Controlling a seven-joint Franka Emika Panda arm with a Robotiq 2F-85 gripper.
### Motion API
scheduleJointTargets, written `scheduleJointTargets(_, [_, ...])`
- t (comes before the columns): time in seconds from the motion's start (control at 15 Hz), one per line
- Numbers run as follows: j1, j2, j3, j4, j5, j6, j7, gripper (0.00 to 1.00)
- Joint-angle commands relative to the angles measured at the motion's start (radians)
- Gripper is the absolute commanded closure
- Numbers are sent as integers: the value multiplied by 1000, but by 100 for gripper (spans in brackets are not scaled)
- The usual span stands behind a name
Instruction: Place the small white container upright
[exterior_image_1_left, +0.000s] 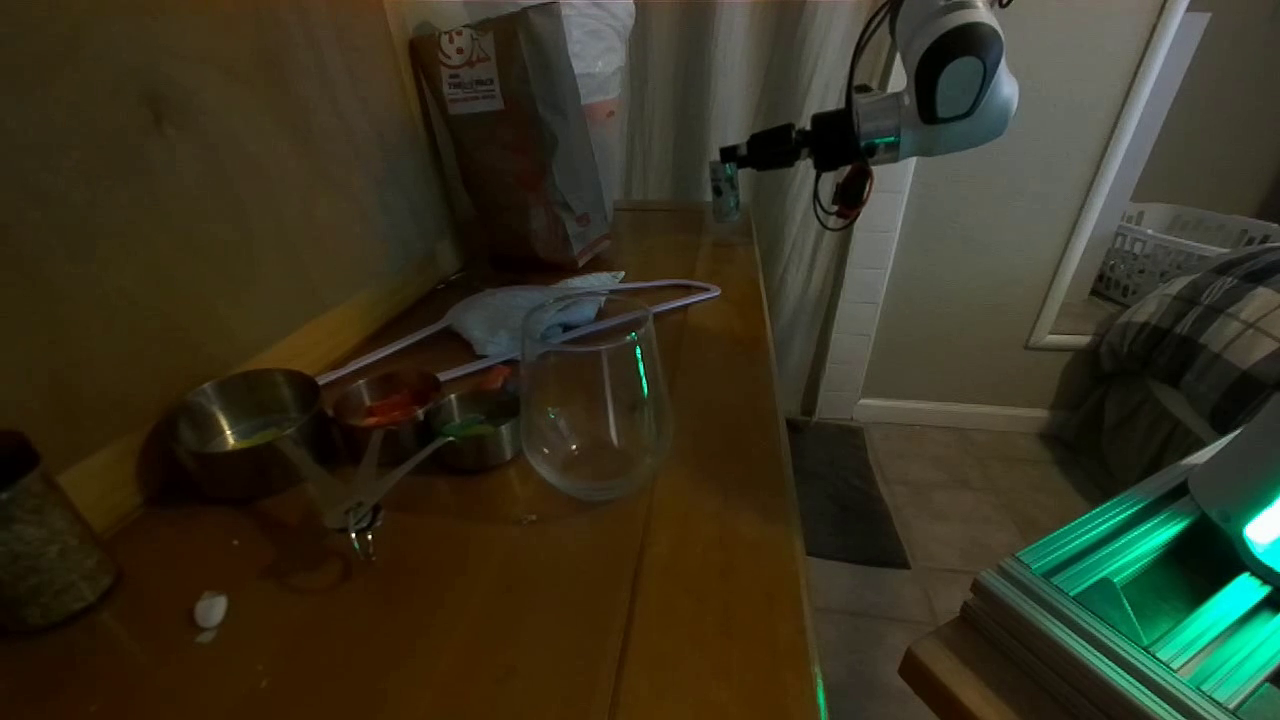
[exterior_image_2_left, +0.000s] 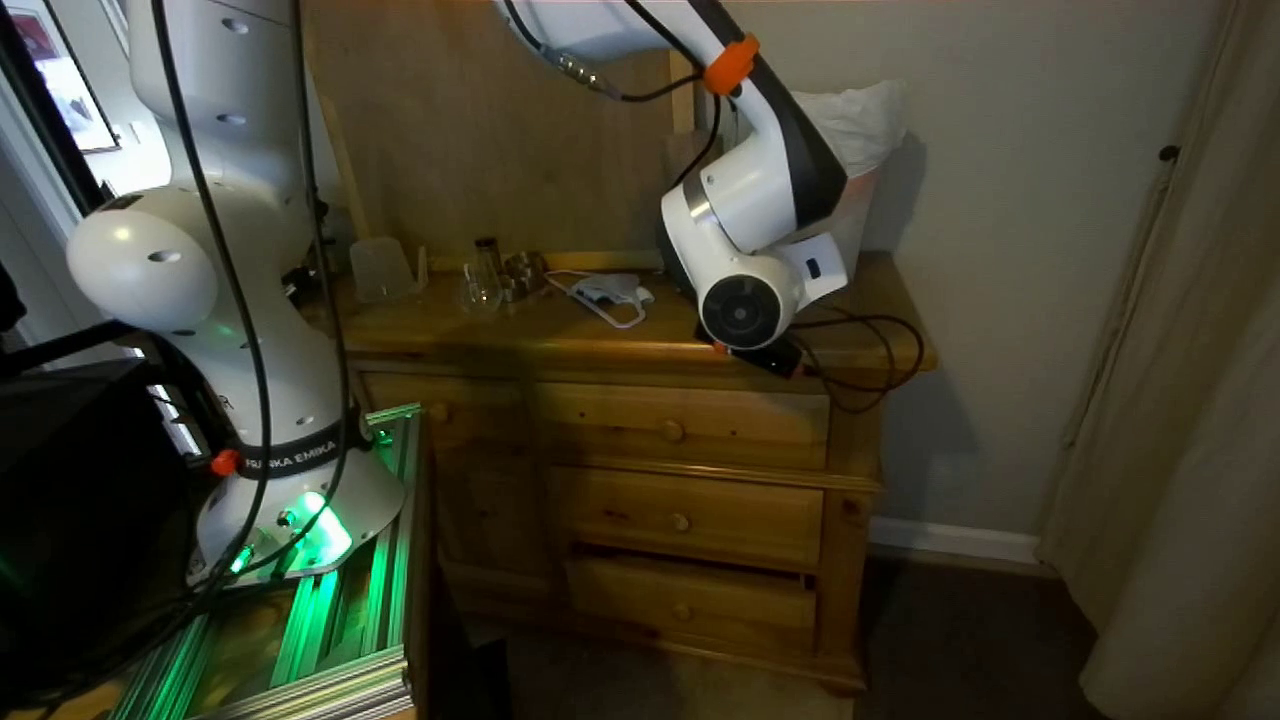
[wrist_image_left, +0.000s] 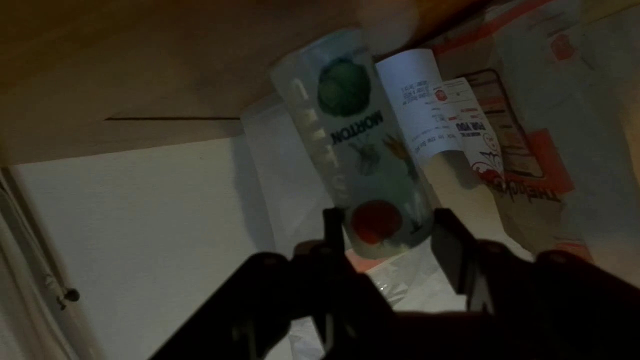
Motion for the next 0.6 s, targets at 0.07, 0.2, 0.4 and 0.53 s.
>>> scheduleJointTargets(0.07, [7, 48, -20, 22, 73, -63, -28, 77])
scheduleJointTargets(0.2, [6, 57, -24, 21, 85, -87, -24, 77])
scheduleJointTargets(0.4, [6, 69, -29, 24, 90, -122, -15, 77])
scheduleJointTargets(0.53, [5, 75, -35, 25, 83, -142, -7, 27])
